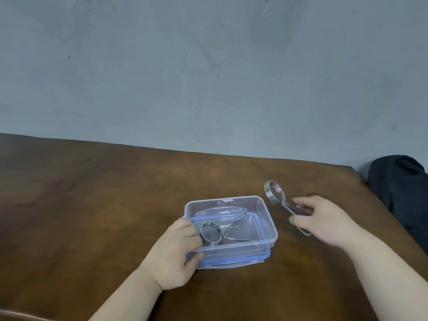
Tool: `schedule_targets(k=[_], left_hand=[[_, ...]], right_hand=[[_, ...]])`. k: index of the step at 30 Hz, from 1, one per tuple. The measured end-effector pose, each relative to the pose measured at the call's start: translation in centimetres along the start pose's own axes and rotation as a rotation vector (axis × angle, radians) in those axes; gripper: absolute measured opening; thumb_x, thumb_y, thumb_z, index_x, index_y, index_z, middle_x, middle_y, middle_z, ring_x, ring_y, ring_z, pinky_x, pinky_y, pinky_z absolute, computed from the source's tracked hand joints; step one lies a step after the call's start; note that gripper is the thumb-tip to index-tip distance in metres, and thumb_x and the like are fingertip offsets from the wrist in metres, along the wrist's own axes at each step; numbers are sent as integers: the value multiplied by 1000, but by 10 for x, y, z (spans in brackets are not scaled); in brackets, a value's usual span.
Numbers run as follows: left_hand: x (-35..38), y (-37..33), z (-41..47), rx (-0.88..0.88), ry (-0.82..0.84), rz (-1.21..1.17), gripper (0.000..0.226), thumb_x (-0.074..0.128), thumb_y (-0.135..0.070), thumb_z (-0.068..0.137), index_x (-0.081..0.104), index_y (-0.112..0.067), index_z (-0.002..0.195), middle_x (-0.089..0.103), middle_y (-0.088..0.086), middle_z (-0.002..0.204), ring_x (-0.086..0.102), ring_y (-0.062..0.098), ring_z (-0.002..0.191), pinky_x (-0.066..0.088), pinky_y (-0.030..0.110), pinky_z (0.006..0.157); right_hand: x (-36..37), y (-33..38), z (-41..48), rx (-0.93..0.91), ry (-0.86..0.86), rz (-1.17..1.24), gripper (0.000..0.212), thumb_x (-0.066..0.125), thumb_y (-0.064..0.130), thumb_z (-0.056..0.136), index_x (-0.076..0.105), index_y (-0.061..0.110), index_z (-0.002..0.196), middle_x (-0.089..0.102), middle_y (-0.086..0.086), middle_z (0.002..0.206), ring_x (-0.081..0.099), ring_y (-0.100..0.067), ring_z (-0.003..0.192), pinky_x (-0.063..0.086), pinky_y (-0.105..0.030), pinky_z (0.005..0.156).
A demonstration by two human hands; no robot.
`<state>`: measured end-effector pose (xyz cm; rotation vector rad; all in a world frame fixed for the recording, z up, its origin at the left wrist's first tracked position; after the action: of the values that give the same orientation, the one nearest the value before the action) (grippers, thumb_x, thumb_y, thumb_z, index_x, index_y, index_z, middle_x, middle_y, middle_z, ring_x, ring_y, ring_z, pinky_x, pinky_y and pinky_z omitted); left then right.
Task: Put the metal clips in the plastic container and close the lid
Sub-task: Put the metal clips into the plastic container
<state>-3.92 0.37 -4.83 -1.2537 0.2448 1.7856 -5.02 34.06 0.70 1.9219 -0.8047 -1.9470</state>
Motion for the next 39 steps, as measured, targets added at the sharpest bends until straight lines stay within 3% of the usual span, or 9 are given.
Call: schedule_targets(k=[4,8,14,18,25,29,34,37,39], left_hand=[[1,1,1,2,17,2,23,62,-17,80,47,-15,63,47,-4,69,42,19,74,44,36,83],[0,0,1,7,18,-18,24,63,-16,79,45,-17,63,47,-6,69,41,16,75,40,29,83],[-2,0,2,14,14,-20,22,62,-17,80,46,-16,64,48,-5,70,42,16,75,42,32,84],[1,1,1,9,18,-17,26,63,-17,80,43,-19,64,49,-5,69,42,15,75,37,26,84],[4,4,2,2,47,1,22,61,-18,80,48,-15,64,50,-2,70,44,19,75,43,38,83],[2,5,2,-8,64,16,22,61,-20,82,50,-15,64,51,-2,71,46,20,76,44,40,85],[0,4,3,-19,101,68,20,62,-25,82,56,-16,66,52,-4,70,44,17,77,45,38,83],[-1,4,3,-22,107,72,23,64,-25,84,54,-18,65,50,-7,70,41,15,79,46,39,84],[0,5,2,-17,111,91,23,67,-24,84,52,-20,66,47,-10,72,43,14,81,45,42,95]], right_hand=[[0,66,-3,-358,74,-69,66,80,39,75,60,32,137,54,18,121,53,14,95,36,-7,78],[36,103,-2,-549,248,-305,70,73,40,79,50,33,146,48,15,130,39,-2,117,35,-20,93],[75,95,15,-536,370,-488,76,68,44,80,45,26,150,48,4,139,37,-15,130,42,-34,102],[81,92,19,-572,397,-570,70,67,44,83,49,23,148,48,1,140,39,-18,130,44,-37,102],[90,88,19,-635,436,-719,51,69,43,85,64,18,129,54,-1,141,45,-24,131,48,-46,100],[81,91,13,-670,392,-570,48,61,47,95,61,24,138,50,6,151,37,-17,141,37,-37,112],[58,86,-12,-730,185,-244,29,60,54,91,70,28,85,62,15,87,51,-3,92,42,-22,79],[67,80,-36,-856,186,-426,40,58,65,82,59,26,74,50,13,75,42,-6,76,37,-25,70],[77,75,-40,-888,149,-544,37,57,56,89,49,24,72,47,9,75,40,-12,76,33,-29,69]])
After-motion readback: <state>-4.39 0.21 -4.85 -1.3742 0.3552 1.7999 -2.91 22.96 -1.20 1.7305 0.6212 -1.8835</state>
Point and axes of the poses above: each hand's wrist, its own z-axis towards the middle knuckle, its own x-axis out of the palm, y = z × x, the point moved 4 cm from there along z, towards the middle knuckle
